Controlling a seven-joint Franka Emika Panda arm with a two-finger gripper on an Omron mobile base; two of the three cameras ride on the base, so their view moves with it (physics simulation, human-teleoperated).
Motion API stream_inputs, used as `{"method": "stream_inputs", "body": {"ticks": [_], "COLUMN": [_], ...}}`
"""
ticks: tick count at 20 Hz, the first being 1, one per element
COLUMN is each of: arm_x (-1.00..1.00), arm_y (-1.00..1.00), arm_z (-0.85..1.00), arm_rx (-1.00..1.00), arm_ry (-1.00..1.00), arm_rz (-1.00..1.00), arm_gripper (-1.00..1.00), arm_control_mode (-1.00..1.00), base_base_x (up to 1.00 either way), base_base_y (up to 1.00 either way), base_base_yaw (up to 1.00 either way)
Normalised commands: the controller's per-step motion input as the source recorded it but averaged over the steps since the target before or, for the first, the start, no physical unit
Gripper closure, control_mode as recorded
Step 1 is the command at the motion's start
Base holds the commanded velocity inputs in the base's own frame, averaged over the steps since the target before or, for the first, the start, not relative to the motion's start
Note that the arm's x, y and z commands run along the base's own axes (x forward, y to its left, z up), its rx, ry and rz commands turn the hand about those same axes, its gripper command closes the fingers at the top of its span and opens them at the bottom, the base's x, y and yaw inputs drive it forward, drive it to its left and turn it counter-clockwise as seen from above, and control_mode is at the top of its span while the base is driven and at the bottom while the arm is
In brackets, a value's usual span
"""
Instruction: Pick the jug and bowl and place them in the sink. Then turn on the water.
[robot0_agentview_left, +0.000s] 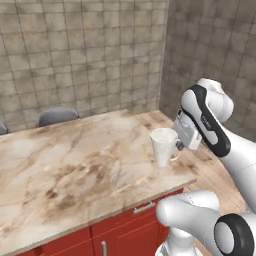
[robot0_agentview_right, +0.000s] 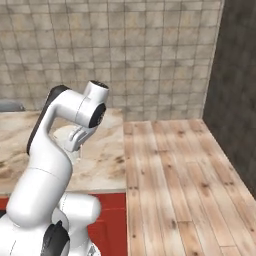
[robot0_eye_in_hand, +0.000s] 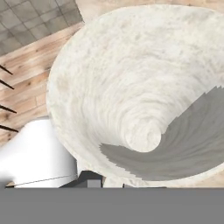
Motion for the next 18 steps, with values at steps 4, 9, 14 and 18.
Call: {"method": "stream_inputs", "body": {"ticks": [4,9,14,18], "arm_x": [0.00,0.00,0.00,0.00], "arm_y": [0.00,0.00,0.00,0.00], "arm_z": [0.00,0.00,0.00,0.00], "arm_rx": [0.00,0.00,0.00,0.00], "arm_ry": [0.00,0.00,0.00,0.00], "arm_rz": [0.00,0.00,0.00,0.00], "arm_gripper": [1.00,1.00,1.00,1.00], "arm_control_mode": [1.00,1.00,1.00,1.00], "base_base_x": [-0.29,-0.13,-0.01,0.00], "base_base_y": [-0.24,-0.12,-0.04,-0.09], "base_base_yaw": [-0.61,-0.67,-0.68,-0.60]}}
